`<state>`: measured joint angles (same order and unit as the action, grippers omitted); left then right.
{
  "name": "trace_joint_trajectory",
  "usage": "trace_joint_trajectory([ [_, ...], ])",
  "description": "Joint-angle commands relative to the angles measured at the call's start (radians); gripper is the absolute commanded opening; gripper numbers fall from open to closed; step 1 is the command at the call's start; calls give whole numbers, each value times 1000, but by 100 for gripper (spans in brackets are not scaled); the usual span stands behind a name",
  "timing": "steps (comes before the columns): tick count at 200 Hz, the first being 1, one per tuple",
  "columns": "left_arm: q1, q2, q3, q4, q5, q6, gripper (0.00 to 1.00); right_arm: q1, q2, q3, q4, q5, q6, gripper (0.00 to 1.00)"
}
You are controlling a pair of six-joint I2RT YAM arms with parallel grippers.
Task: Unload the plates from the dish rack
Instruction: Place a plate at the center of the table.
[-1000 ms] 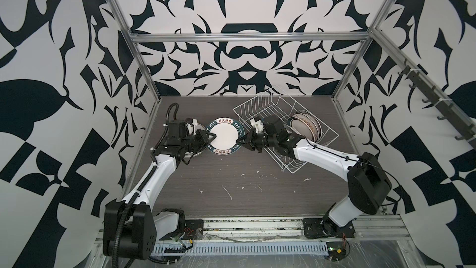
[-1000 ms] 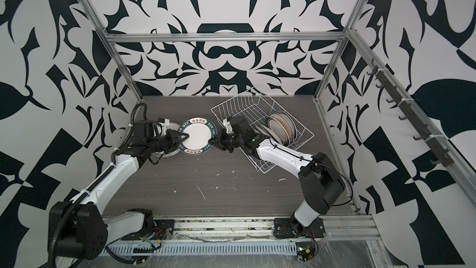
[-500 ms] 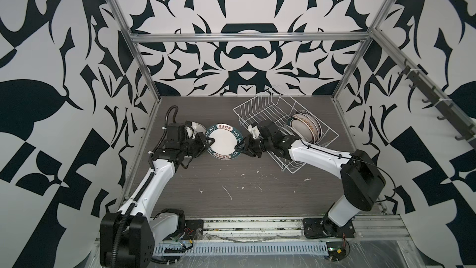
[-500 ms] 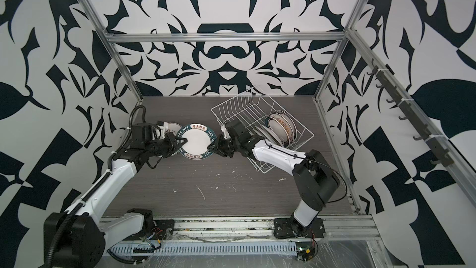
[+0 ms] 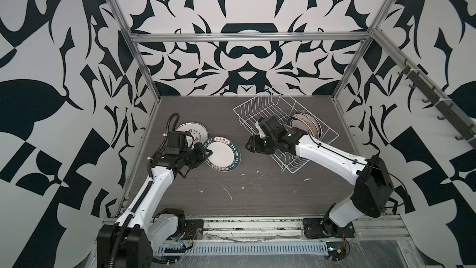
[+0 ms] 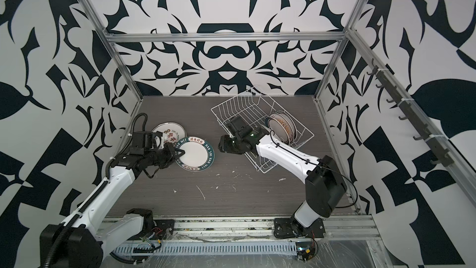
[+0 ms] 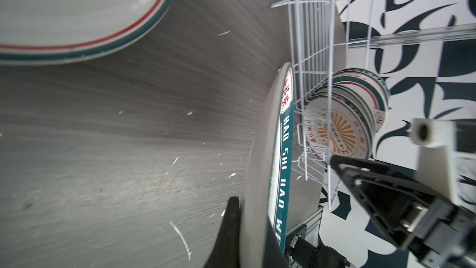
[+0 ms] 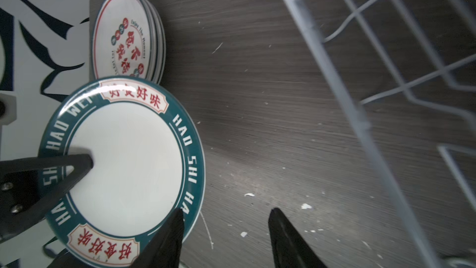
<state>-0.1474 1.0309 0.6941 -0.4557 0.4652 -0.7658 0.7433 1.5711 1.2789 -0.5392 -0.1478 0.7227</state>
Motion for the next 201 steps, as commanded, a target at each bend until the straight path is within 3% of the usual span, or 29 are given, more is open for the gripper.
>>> trace_joint_trajectory([
  [1, -3, -38, -25, -87, -67, -4, 0, 1, -52, 85, -202, 138, -182, 57],
  [55, -2, -69, -118, -98, -167, -45, 0, 8, -82, 181, -395, 283, -327, 58],
  [140, -1, -6, -166, -50, -192, -50, 0, 9, -121, 199, -550, 501, -359, 60],
  [201, -1, 41, -186, -61, -232, -61, 0, 11, -128, 214, -599, 580, -395, 60],
])
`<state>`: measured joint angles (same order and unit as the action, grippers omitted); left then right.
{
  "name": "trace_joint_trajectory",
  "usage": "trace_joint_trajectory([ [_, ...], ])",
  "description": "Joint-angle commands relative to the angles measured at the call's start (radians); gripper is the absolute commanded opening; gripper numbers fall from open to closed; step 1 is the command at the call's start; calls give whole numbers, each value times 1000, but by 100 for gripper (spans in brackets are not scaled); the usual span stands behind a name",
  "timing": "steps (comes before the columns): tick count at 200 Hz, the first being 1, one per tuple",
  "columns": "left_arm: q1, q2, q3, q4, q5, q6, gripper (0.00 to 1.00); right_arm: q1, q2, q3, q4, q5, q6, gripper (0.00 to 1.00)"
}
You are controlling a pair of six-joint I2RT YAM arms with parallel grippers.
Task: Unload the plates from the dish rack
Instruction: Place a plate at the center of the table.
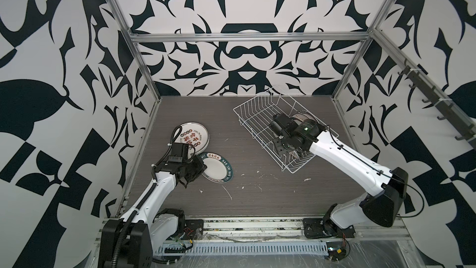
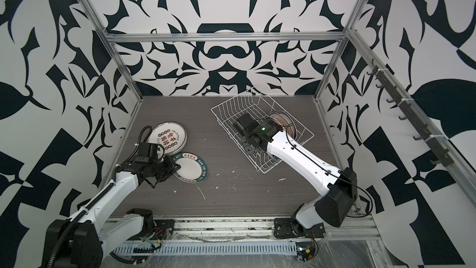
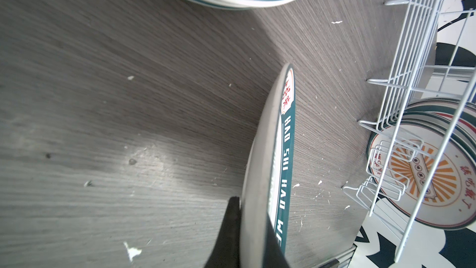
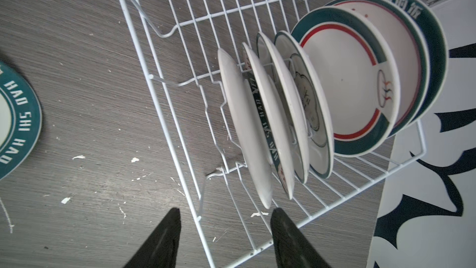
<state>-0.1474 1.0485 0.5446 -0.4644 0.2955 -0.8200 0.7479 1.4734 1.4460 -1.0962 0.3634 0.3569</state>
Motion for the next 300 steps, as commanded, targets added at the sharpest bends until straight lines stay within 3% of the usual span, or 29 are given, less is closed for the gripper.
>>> trace_joint_trajectory([
  [1, -1, 24, -37, -52, -63, -7, 0, 5, -30, 47, -43, 69, -31, 60],
  [70, -1, 57, -58, -69, -105, -10, 4, 5, 7, 67, -80, 120, -61, 60],
  [145, -1, 102, -67, -71, -139, -16, 25, 4, 11, 60, -81, 108, -70, 60],
  [186, -1, 114, -69, -59, -139, -17, 31, 4, 16, 54, -79, 87, -75, 60],
  [232, -1, 118, -74, -54, -149, -17, 49, 4, 22, 44, -81, 76, -93, 60],
  [300, -1, 92, -42, -107, -174, -12, 63, 5, 49, 42, -78, 69, -123, 60],
])
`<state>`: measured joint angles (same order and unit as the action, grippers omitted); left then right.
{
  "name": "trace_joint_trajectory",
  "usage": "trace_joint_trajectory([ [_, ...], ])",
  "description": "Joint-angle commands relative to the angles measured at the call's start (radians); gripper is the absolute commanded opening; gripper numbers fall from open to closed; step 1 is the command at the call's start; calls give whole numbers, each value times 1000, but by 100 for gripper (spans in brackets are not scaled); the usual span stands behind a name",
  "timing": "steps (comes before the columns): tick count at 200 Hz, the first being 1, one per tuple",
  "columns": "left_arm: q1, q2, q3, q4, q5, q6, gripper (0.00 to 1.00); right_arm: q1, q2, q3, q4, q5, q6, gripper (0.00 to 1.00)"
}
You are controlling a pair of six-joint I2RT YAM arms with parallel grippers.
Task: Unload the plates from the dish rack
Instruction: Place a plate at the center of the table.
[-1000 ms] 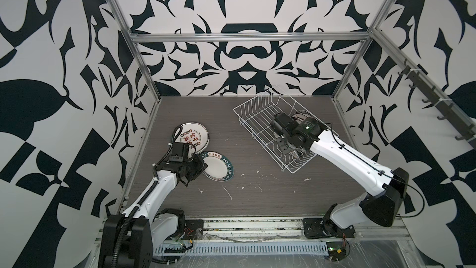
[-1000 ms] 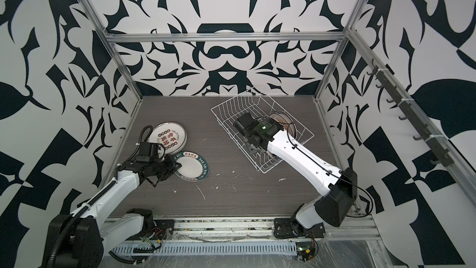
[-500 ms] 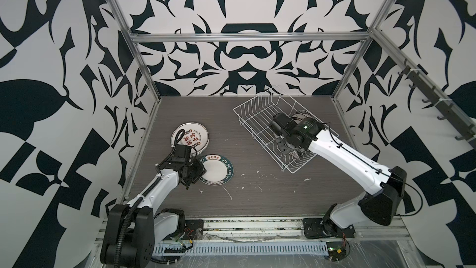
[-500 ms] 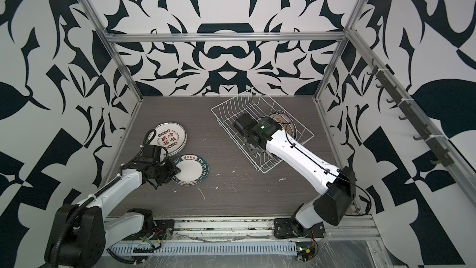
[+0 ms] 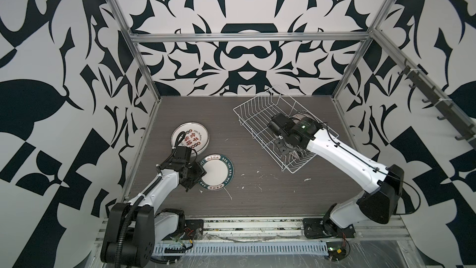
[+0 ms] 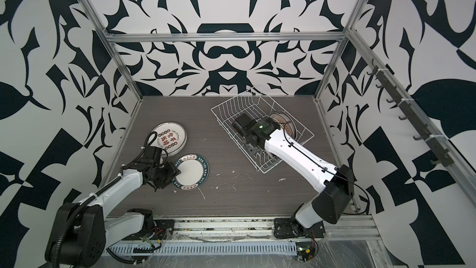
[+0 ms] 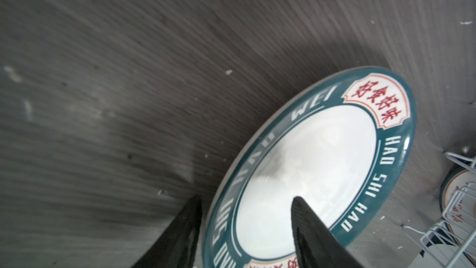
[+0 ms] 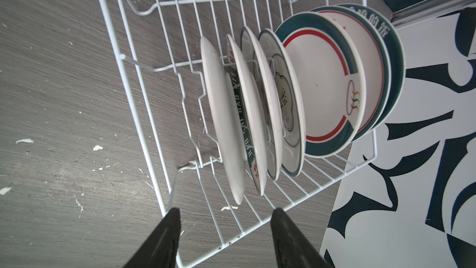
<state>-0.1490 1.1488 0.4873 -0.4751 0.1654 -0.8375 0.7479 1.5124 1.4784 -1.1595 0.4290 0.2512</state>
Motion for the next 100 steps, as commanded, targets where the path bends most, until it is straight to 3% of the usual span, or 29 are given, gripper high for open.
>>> trace_joint_trajectory([
  [1, 0, -10, 16, -98, -43, 6, 63, 5, 10, 9, -14, 4, -18, 60],
  [56, 1, -73, 65, -162, -59, 9, 71, -1, 49, -8, 28, 8, -39, 56],
  [80, 2, -118, 92, -199, -75, 14, 88, -10, 81, -10, 41, 43, -44, 55],
  [100, 1, -161, 100, -201, -75, 24, 91, -26, 107, -13, 61, 49, -54, 55],
])
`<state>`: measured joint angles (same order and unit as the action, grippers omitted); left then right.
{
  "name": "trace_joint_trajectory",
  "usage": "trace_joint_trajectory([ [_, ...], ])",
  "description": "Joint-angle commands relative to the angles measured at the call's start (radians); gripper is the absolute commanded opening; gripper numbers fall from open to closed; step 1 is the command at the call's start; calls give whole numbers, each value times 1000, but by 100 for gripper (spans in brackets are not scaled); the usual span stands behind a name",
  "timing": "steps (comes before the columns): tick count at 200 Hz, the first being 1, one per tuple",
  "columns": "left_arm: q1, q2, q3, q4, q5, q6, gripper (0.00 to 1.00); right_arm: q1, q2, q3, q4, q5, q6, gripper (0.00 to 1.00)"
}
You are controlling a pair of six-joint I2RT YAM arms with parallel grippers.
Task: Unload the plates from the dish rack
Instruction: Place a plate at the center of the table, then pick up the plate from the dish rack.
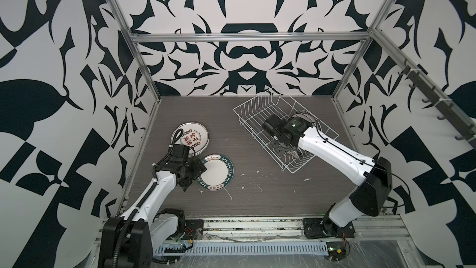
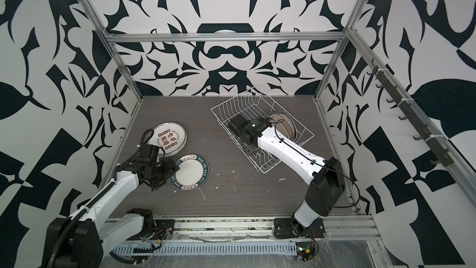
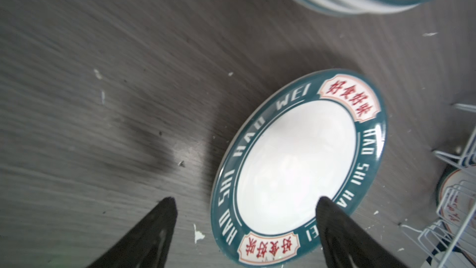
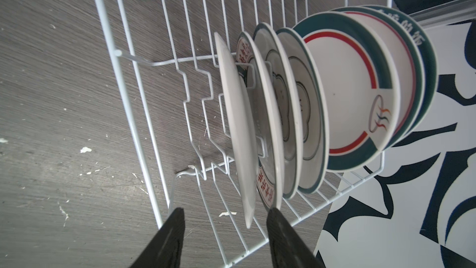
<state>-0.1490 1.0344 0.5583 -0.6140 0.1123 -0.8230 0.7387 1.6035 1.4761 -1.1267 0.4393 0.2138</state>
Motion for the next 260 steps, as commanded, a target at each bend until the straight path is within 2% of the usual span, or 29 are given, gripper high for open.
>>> trace_joint_trajectory([
  [1, 2, -48, 30, -62, -21, 10, 91, -18, 17, -10, 30, 39, -17, 55],
  [46, 2, -125, 31, -46, -5, -2, 95, -62, 62, -30, 78, 33, -35, 50],
  [71, 2, -146, 34, -27, 7, -10, 100, -79, 69, -51, 106, 43, -39, 34],
  [107, 1, -139, 56, -15, 7, -19, 99, -93, 59, -73, 136, 53, -47, 25],
  [133, 2, -141, 65, -22, -50, -55, 99, -93, 53, -80, 137, 62, -48, 20],
  [183, 2, -230, 52, 4, -93, -82, 99, -92, 20, -99, 139, 86, -62, 3],
  [232, 2, -303, 63, -11, -170, -88, 99, -93, -21, -94, 141, 111, -71, 0],
  [260, 2, -299, 80, -6, -150, -72, 99, -93, -42, -89, 143, 129, -77, 0],
])
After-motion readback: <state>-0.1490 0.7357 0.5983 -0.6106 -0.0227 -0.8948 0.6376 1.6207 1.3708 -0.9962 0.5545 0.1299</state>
